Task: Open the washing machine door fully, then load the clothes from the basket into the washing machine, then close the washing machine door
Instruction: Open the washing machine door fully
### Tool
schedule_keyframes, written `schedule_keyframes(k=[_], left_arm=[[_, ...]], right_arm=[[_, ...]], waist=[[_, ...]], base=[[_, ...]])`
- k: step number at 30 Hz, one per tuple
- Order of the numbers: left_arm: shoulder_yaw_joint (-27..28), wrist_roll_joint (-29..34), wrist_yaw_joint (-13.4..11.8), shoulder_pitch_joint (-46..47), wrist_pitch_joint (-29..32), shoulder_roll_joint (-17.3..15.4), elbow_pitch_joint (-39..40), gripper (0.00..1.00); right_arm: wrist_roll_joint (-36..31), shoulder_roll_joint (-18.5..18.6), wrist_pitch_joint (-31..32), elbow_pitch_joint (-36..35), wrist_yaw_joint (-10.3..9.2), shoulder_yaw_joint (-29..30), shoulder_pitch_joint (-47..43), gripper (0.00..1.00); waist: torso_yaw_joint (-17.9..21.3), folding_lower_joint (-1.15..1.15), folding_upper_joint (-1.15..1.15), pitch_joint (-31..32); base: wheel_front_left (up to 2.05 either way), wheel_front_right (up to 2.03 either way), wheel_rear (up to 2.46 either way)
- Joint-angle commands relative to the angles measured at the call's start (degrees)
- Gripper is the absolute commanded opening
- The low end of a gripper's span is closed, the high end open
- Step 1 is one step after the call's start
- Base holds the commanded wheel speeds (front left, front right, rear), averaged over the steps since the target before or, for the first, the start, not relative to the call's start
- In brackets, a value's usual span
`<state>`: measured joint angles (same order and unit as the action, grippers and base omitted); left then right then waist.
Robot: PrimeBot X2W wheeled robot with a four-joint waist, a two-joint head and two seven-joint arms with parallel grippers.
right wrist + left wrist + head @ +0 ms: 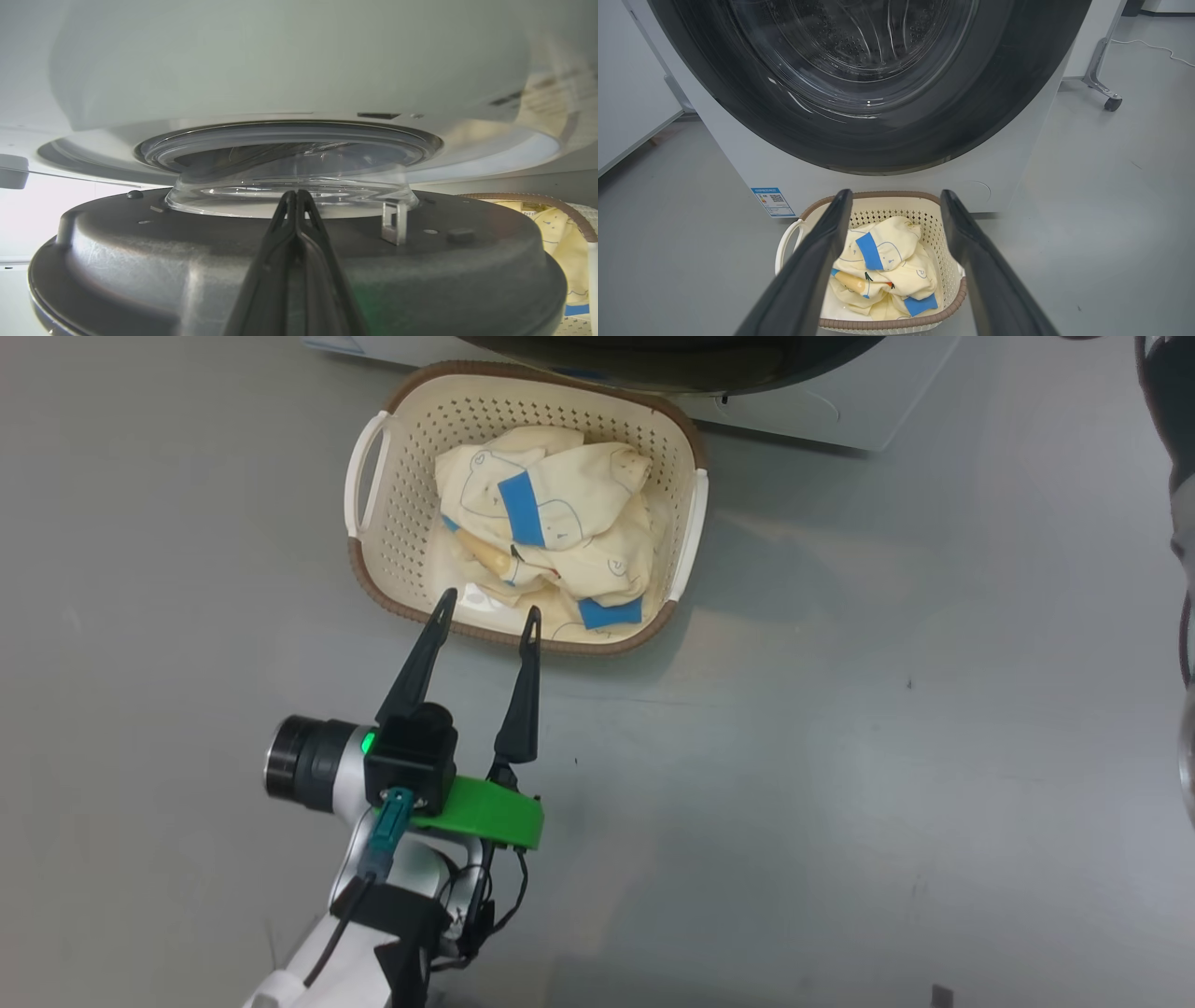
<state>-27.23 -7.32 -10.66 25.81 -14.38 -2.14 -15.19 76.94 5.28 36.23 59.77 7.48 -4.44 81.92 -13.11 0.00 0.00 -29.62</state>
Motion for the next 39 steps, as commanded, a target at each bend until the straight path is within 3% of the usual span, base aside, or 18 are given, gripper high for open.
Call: schedule_keyframes(k=[1, 19, 30, 39], left_arm=[[2.17, -0.09, -0.44, 0.13, -0.62, -0.76, 1.38, 1.0], [3.38, 0.36, 0.29, -1.09, -0.62, -0.79, -0.47, 1.0], [3.62, 0.26, 0.42, -1.69, -0.62, -0.77, -0.96, 1.0], [3.6, -0.05, 0.44, -2.05, -0.62, -0.76, -1.48, 1.0]], right_arm=[[0.56, -2.4, 1.14, -2.61, 0.01, -0.89, 0.14, 0.0], [8.84, -2.4, 11.03, -16.57, 0.01, -8.66, -12.84, 0.0], [15.82, -2.4, 11.91, -24.92, 0.01, -16.44, -20.0, 0.0], [22.51, -2.4, 9.05, -31.14, 0.01, -23.93, -25.15, 0.0]], waist=[[0.17, 0.0, 0.0, 0.17], [1.87, 0.0, 0.0, 3.15], [2.04, 0.0, 0.0, 4.62], [2.08, 0.0, 0.0, 5.63]], base=[[0.0, 0.0, 0.0], [0.0, 0.0, 0.0], [0.0, 0.0, 0.0], [0.0, 0.0, 0.0]])
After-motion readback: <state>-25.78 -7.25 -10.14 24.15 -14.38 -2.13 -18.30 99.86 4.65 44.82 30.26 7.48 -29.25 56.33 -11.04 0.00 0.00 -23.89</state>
